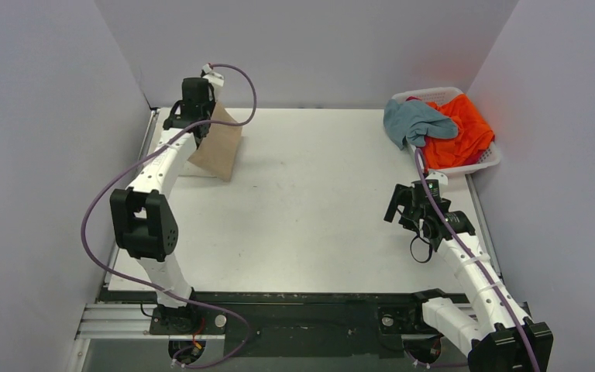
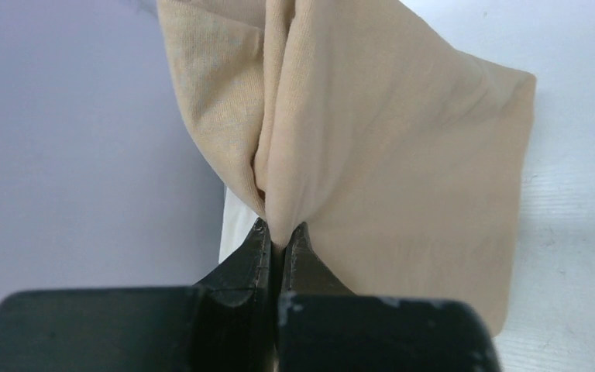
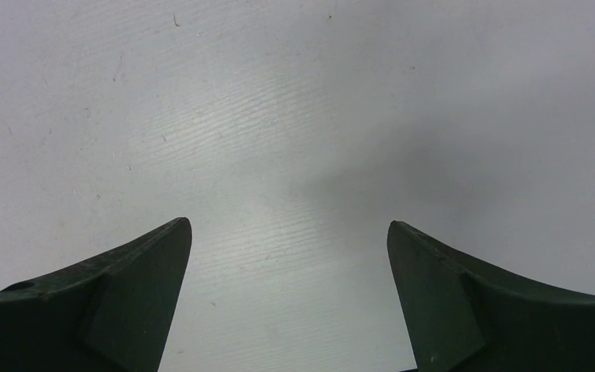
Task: Fold and stack the t-shirts
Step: Put the neatly folded tshirt into the corner of the board with the left arm
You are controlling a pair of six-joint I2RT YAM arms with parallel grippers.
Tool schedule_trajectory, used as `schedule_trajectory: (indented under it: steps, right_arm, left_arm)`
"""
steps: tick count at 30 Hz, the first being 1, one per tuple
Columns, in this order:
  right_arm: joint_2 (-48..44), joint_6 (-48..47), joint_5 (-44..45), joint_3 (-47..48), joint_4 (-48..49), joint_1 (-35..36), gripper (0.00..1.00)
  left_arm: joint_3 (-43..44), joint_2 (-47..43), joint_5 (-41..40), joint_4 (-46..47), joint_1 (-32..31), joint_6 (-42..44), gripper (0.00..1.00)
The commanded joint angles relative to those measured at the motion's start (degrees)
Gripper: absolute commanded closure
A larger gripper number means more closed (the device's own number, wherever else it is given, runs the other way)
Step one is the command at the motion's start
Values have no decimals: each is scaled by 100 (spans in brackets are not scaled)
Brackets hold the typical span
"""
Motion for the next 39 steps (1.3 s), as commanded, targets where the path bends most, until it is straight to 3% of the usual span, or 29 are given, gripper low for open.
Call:
schedule_trajectory:
  steps: [1, 8, 14, 21, 30, 39]
  right_arm:
    - [33, -67, 123, 112, -109, -31, 8]
    - [-38, -44, 195, 91, -102, -31, 8]
    - [12, -32, 230, 121, -162, -33, 8]
    - [16, -24, 310, 146, -213, -31, 8]
    - [-62, -26, 258, 125, -186, -35, 8]
    - [-235, -17, 100, 47, -84, -31, 8]
  left_arm:
    - [378, -697, 236, 396, 150, -30, 100]
    - [128, -955, 756, 583, 405, -307, 100]
    - [22, -615, 1194, 616, 765, -665, 100]
    - [609, -91, 1385, 253, 869, -892, 100]
    - [1157, -217, 1095, -178, 792, -1050, 100]
    - [1406, -401, 517, -554, 176, -1320, 100]
